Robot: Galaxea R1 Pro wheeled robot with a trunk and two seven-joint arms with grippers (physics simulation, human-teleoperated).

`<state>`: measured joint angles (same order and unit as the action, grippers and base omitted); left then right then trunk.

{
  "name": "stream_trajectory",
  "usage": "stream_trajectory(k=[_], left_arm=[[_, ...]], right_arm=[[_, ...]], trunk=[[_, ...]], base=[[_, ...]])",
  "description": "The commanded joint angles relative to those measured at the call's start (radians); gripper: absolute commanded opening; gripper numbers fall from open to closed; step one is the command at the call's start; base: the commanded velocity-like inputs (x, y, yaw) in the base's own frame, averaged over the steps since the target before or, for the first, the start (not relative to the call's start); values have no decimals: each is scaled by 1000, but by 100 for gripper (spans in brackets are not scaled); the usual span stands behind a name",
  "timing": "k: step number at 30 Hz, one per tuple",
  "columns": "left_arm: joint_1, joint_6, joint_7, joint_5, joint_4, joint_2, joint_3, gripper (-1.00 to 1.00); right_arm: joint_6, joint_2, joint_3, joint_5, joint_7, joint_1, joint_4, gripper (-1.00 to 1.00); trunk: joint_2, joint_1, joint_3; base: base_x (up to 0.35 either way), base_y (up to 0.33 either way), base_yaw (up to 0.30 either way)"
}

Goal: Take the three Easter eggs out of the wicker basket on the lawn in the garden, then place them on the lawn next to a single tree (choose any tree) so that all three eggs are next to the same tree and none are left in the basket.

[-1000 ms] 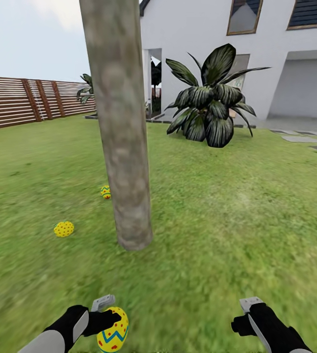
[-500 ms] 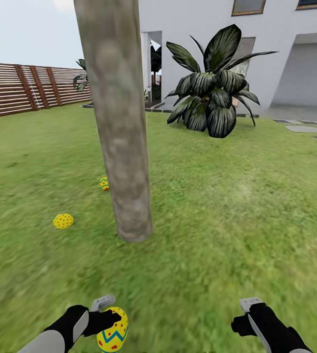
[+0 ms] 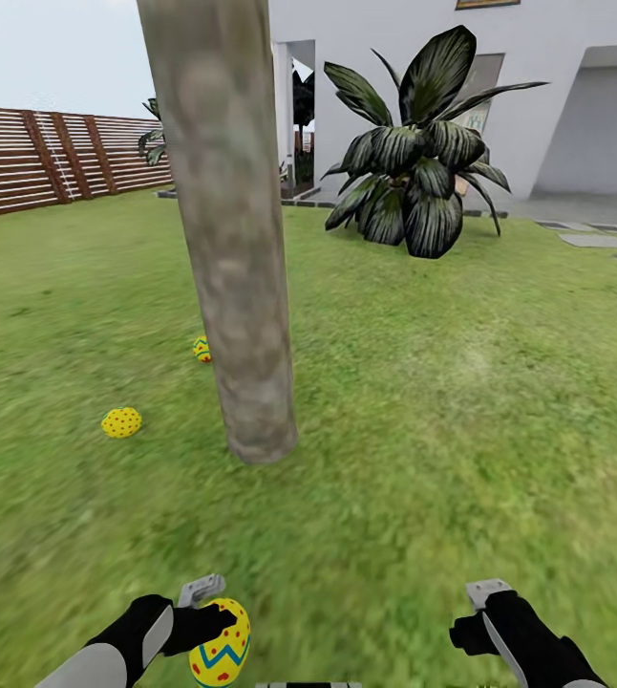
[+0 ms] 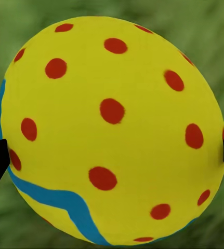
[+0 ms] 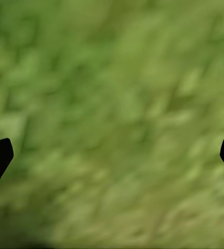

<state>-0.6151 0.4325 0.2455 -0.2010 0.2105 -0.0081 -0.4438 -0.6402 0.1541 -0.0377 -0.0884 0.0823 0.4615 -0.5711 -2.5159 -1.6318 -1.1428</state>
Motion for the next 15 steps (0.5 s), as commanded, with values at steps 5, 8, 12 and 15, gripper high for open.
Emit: stream_trajectory(k=[5,8,12,15], left_arm=[[0,6,6,-9,3,-1,-9,-100],[0,6,7,-9,3,-1,-9,-100],[0,8,10,-11,24,16,-9,-100],[0,38,21,-10,113,89,-8,-100]], right_arm=[[-5,1,-4,-10,8,0,-1,100],[-5,1,-4,-10,7,0,-1,100],[-4,2,-4,-9,8,0,-2,100],[-5,1,-4,-8,8,0,-2,100]], trunk=[[0,0,-1],[0,0,-1],[0,0,-1],[0,0,-1]], base=[[0,0,0],[0,0,0],[0,0,0],[0,0,0]])
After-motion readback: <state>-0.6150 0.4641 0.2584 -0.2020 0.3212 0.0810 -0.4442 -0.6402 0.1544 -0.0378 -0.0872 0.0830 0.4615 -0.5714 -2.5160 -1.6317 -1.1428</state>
